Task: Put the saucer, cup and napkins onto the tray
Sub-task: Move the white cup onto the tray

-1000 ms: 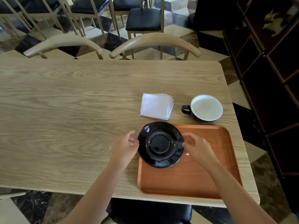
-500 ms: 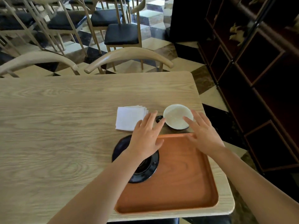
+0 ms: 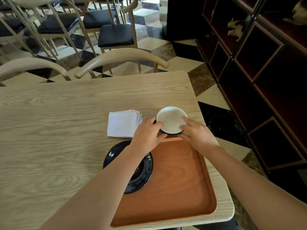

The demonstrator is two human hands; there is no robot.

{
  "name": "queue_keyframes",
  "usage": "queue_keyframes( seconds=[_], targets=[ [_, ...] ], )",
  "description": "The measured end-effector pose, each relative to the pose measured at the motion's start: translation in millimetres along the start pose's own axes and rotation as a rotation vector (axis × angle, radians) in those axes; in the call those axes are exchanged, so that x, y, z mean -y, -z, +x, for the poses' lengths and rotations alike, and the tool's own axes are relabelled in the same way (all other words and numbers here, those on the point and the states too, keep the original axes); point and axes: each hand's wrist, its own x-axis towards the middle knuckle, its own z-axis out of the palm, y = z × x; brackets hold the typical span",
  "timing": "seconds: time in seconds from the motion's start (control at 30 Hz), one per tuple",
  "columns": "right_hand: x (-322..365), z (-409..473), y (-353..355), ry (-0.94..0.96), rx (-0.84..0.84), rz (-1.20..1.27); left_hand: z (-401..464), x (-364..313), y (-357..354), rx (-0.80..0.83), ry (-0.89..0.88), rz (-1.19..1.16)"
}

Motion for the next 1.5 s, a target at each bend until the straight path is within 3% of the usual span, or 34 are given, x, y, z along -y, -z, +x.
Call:
queue_keyframes(
  seconds=[0.27,0.67,1.1,1.37,1.5],
  targets=[
    [-3,-32,26,0.108,-0.129,0.044,-22,-19,9,-0.157,-0.049,-0.086],
    [-3,-90,22,0.137,-0.123,-0.041,-71,-49,-19,-0.069,0.032,-0.115],
    [-15,-89,20,0.126,-0.084,-0.056,-69,-57,-23,-0.102,0.021,-0.073],
    [-11,-88,37,0.174,-0.046,-0.149,-74,-47,-15,0.047,-0.106,0.069],
    [4,-67,54,0.180,-0.129,-0.166,-76,-36,13,-0.002,-0.186,0.163]
  ],
)
